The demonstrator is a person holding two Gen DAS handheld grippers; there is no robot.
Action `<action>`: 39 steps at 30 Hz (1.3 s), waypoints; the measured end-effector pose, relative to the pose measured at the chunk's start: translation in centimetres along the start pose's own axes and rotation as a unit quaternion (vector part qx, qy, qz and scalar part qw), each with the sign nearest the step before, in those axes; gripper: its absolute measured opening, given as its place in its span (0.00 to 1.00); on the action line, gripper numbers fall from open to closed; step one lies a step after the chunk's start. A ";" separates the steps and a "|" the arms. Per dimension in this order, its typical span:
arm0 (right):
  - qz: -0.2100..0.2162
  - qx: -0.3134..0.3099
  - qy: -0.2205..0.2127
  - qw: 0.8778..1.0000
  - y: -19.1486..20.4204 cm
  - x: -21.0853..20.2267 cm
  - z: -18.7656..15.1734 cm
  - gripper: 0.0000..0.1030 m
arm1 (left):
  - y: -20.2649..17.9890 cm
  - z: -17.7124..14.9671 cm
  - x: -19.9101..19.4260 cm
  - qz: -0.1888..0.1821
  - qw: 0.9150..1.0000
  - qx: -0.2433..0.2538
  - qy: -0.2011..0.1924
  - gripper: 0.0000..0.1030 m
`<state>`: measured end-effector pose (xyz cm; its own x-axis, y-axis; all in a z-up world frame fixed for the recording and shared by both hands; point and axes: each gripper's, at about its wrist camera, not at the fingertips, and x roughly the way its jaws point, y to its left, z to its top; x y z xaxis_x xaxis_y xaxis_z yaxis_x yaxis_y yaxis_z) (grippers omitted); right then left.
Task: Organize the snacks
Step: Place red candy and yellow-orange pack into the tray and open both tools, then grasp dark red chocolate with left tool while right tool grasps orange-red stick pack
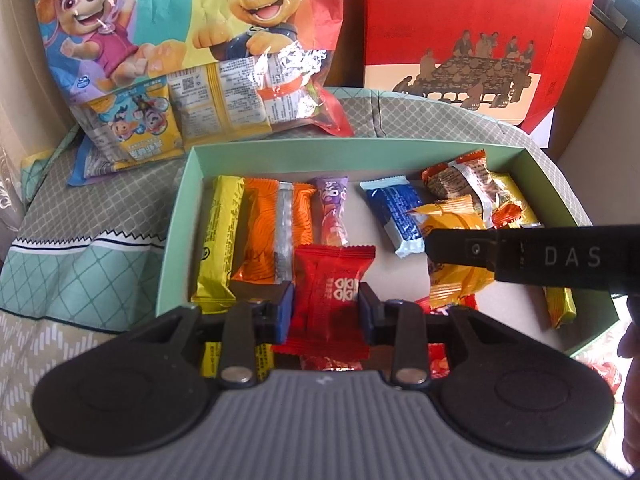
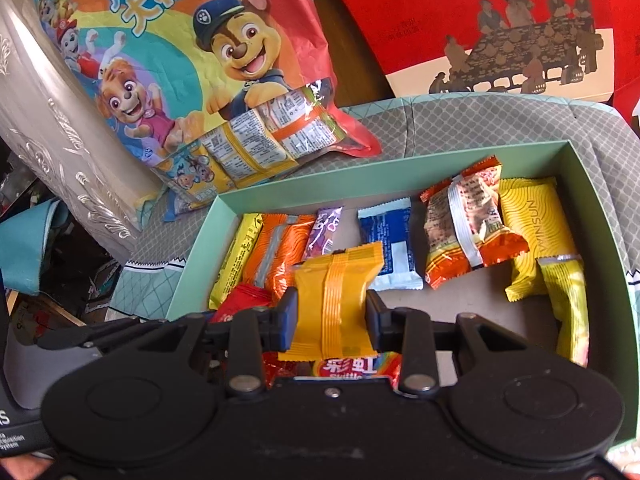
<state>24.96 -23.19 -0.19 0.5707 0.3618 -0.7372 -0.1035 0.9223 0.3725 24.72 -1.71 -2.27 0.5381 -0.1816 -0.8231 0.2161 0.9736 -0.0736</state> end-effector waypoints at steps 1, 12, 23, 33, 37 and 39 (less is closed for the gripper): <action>0.000 -0.001 0.002 1.000 0.0 0.4 0.2 0.33 | 0.0 0.1 0.3 0.000 1.000 -0.001 0.001 0.32; 0.001 0.005 0.000 1.000 0.0 2.4 1.6 0.75 | 0.2 0.4 1.3 0.036 0.999 -0.003 -0.010 0.78; -0.020 0.003 -0.008 1.000 -0.6 0.9 0.6 0.99 | 0.0 0.3 0.1 0.043 0.999 -0.006 -0.011 0.98; -0.022 0.000 -0.017 1.000 -0.3 -2.1 -0.6 1.00 | -1.1 -0.6 -2.5 0.040 0.999 0.000 -0.019 1.00; -0.023 -0.001 -0.018 1.000 -0.3 -3.5 -1.2 1.00 | -1.6 -1.2 -3.7 0.037 0.999 0.002 -0.022 1.00; -0.023 0.000 -0.020 1.000 -0.4 -4.3 -1.6 1.00 | -1.9 -1.5 -4.4 0.033 0.999 0.005 -0.022 1.00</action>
<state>21.25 -24.88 1.91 0.6066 0.3126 -0.7310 -0.0760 0.9380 0.3381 20.64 -2.58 0.66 0.5872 -0.1234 -0.8000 0.1864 0.9824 -0.0147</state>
